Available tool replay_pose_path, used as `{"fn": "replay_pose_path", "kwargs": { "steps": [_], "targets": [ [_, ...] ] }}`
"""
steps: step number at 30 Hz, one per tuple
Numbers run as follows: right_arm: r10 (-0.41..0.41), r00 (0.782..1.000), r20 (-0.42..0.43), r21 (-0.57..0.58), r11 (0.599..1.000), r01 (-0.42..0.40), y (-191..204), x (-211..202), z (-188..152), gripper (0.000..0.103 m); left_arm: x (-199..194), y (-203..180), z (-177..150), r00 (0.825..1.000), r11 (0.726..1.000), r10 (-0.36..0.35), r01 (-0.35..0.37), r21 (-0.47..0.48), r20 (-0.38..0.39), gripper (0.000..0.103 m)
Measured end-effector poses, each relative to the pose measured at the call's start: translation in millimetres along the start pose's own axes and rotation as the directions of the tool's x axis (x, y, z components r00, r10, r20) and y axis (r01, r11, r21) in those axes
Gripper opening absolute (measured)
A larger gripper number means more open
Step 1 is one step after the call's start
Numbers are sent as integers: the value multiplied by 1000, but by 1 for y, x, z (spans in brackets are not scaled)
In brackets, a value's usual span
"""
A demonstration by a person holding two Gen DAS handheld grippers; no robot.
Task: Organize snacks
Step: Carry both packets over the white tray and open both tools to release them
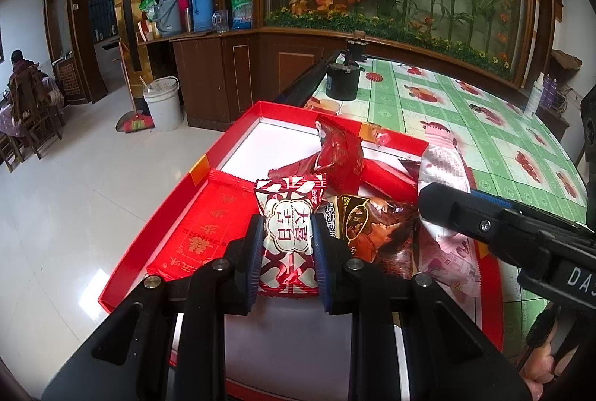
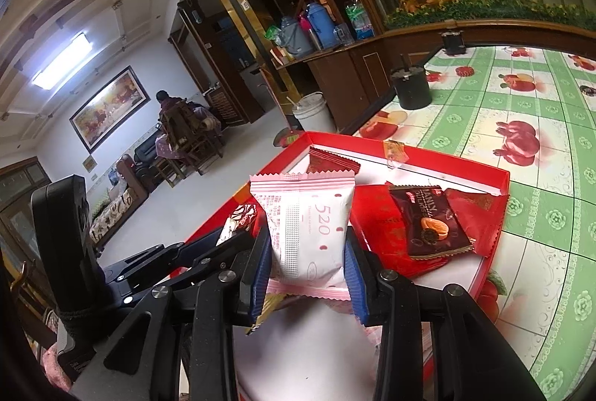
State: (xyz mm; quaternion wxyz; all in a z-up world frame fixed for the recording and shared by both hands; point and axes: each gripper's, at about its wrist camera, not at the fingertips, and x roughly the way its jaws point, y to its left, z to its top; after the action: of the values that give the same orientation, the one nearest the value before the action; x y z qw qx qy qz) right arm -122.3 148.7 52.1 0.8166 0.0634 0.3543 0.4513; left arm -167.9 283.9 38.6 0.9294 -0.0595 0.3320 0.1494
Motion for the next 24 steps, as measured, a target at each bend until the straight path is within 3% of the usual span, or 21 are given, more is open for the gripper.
{"fn": "replay_pose_path", "kwargs": {
  "steps": [5,10,12,14,19,24],
  "targets": [
    [-8,1000,-5,7,1000,8,-5,3,0,41,5,0,-1,1000,1000,2,-2,-9,-18,23],
    [-23,1000,9,26,999,23,-8,0,2,56,6,-3,1,1000,1000,6,-6,-5,-16,25],
    [-26,999,20,39,999,25,-12,-3,3,56,6,-6,1,1000,1000,12,-12,1,-15,32],
    [-27,999,37,54,998,25,-15,-7,5,56,3,-7,2,1000,1000,23,-23,3,1,58],
    [-64,992,107,60,997,58,-19,-21,9,62,-13,-15,6,995,998,48,-51,34,88,85],
    [-111,974,198,42,994,105,-15,-39,9,71,-30,-26,8,989,995,59,-69,71,138,86]
  ]
}}
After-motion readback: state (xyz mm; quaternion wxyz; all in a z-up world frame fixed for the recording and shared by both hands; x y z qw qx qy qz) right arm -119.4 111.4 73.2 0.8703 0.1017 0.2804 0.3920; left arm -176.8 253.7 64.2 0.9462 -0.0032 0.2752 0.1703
